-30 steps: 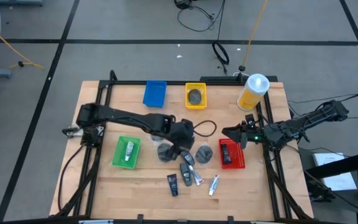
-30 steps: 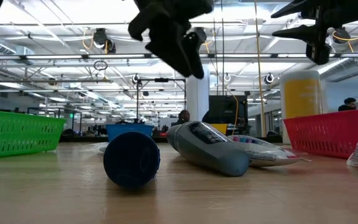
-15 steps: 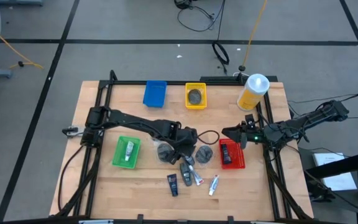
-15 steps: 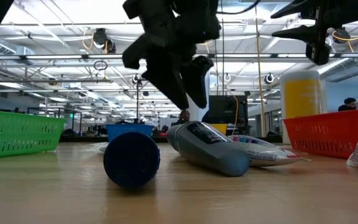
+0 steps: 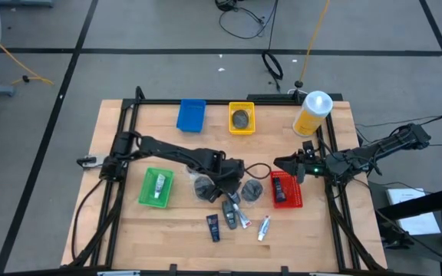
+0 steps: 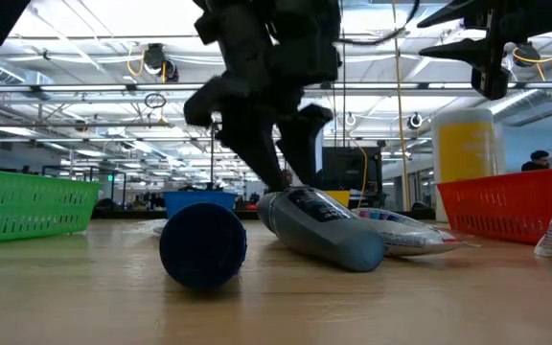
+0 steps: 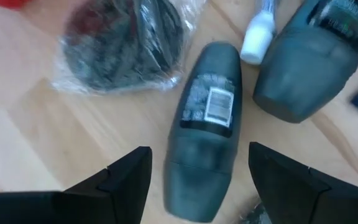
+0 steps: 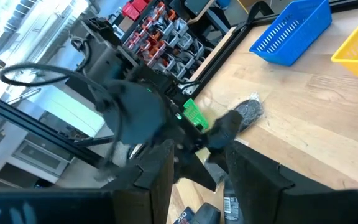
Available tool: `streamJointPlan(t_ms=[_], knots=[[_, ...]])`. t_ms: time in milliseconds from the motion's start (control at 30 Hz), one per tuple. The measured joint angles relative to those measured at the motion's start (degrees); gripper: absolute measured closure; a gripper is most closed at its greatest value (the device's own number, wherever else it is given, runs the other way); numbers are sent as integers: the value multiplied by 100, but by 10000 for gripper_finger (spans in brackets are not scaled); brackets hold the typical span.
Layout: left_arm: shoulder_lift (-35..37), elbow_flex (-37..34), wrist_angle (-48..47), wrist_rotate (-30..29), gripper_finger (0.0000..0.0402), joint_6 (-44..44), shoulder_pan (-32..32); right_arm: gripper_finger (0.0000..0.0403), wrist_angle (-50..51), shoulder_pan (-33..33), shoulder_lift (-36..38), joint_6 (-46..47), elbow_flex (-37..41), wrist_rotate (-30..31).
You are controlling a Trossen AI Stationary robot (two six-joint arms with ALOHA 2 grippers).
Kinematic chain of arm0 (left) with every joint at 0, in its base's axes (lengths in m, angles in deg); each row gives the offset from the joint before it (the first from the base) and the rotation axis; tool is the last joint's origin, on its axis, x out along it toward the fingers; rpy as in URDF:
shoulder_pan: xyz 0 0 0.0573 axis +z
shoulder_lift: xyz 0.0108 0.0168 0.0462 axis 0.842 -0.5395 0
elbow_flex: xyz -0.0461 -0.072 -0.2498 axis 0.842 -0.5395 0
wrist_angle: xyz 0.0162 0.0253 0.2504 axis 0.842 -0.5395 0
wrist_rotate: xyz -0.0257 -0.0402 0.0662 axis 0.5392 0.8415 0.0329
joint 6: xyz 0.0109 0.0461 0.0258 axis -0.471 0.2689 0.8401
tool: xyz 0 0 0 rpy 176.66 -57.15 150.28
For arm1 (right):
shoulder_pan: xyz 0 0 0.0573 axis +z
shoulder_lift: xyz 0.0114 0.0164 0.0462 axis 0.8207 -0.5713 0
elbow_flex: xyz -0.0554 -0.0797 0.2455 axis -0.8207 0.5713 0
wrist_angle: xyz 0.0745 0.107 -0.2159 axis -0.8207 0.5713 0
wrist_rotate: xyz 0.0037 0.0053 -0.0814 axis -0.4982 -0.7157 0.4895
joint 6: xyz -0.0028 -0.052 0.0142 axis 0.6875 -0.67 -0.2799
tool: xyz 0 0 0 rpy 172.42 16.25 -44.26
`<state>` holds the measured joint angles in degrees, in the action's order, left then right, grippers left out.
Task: Pick & Place Travel size toiletries
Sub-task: Put the gray deodorant into the blue bin
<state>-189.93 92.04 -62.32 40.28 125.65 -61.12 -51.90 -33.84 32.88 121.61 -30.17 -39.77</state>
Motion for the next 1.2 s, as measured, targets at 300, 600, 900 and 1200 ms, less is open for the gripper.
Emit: streamJointPlan(t_ms=[300,600,900,1200], knots=[[-345,2,116,-229,135,214,-18,264,-22,0,-13,-3,0,0],[-567,20,-186,-216,158,99,70,264,-46,0,-88,8,0,-3],[-499,0,-250,-217,219,-141,46,264,-57,2,-103,8,0,-2],[-421,2,-677,-369,208,-355,-54,264,-57,2,-103,8,-2,-2]])
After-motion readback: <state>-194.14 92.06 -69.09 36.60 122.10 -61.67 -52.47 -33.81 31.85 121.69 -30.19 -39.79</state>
